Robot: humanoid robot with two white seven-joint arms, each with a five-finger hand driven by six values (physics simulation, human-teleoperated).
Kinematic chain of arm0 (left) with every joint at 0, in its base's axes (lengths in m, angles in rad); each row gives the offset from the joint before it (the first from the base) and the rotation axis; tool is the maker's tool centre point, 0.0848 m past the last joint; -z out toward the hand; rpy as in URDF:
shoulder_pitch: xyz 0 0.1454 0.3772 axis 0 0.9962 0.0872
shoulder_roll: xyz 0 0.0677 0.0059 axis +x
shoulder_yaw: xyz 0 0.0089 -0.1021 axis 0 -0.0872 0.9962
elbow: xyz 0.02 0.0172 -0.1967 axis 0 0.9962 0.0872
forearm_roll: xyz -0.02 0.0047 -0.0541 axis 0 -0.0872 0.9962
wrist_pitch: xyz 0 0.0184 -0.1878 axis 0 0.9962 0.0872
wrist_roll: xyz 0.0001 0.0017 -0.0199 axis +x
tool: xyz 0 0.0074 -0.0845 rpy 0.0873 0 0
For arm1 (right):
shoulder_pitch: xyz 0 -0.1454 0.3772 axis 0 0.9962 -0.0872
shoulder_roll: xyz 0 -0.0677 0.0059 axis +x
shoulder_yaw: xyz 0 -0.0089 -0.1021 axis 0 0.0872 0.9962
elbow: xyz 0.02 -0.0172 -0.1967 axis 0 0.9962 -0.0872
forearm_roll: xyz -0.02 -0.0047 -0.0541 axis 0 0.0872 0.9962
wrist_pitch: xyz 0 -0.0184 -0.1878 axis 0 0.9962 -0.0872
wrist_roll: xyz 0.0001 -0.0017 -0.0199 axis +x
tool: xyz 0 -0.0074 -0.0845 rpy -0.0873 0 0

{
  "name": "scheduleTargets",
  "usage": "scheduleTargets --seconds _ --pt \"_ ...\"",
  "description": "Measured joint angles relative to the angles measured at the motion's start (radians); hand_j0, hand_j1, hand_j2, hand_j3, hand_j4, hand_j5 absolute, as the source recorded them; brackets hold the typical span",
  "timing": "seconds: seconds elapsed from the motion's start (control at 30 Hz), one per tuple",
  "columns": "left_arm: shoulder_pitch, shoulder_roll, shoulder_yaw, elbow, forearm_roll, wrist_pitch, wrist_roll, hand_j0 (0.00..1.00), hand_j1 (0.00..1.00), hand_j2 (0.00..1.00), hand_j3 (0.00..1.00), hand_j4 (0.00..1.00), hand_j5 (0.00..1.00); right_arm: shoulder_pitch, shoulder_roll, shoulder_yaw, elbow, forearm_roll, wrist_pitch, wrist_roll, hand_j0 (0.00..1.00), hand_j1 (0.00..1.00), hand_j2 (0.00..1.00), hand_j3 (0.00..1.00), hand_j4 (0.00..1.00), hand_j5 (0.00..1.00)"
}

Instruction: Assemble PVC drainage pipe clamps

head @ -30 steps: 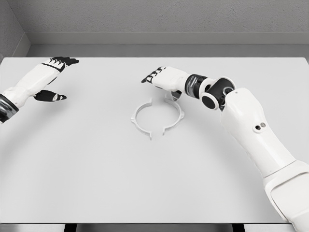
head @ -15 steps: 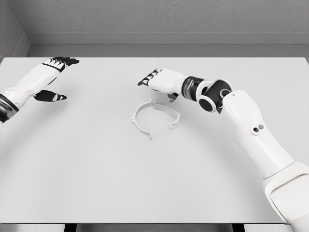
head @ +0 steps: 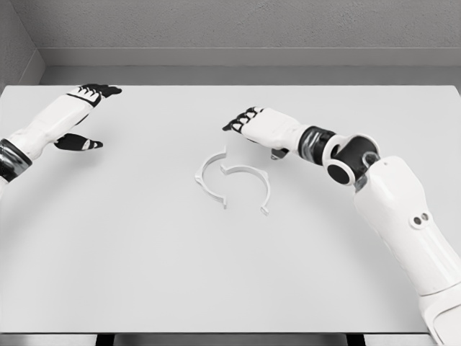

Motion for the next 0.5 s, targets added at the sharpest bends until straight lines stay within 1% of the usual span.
scheduleTargets --seconds 0.03,0.07,0.13,0.23,0.5 --pt "-0.038 -0.011 -0.011 0.004 -0.002 0.000 0.000 1.00 1.00 1.00 1.00 1.00 1.00 0.002 -0.002 0.006 -0.026 -0.001 0.000 0.001 1.00 1.00 1.00 1.00 1.00 1.00" --pt "-0.063 -0.024 -0.026 0.012 -0.003 0.000 0.000 1.00 1.00 1.00 1.00 1.00 1.00 0.021 -0.004 0.010 -0.051 -0.001 0.000 0.002 1.00 1.00 1.00 1.00 1.00 1.00" --pt "-0.094 -0.050 -0.056 0.025 -0.007 0.000 0.000 1.00 1.00 1.00 1.00 1.00 1.00 0.031 -0.005 0.019 -0.089 -0.002 0.000 0.004 1.00 1.00 1.00 1.00 1.00 1.00" --pt "-0.095 -0.075 -0.080 0.033 -0.009 0.000 0.000 1.00 1.00 1.00 1.00 1.00 1.00 0.041 -0.002 0.042 -0.109 -0.002 0.002 0.004 1.00 1.00 1.00 1.00 1.00 1.00" --pt "-0.100 -0.080 -0.090 0.040 -0.006 0.000 0.000 1.00 1.00 1.00 1.00 1.00 1.00 0.031 0.046 0.088 -0.022 0.000 0.001 0.002 1.00 1.00 1.00 1.00 1.00 1.00"
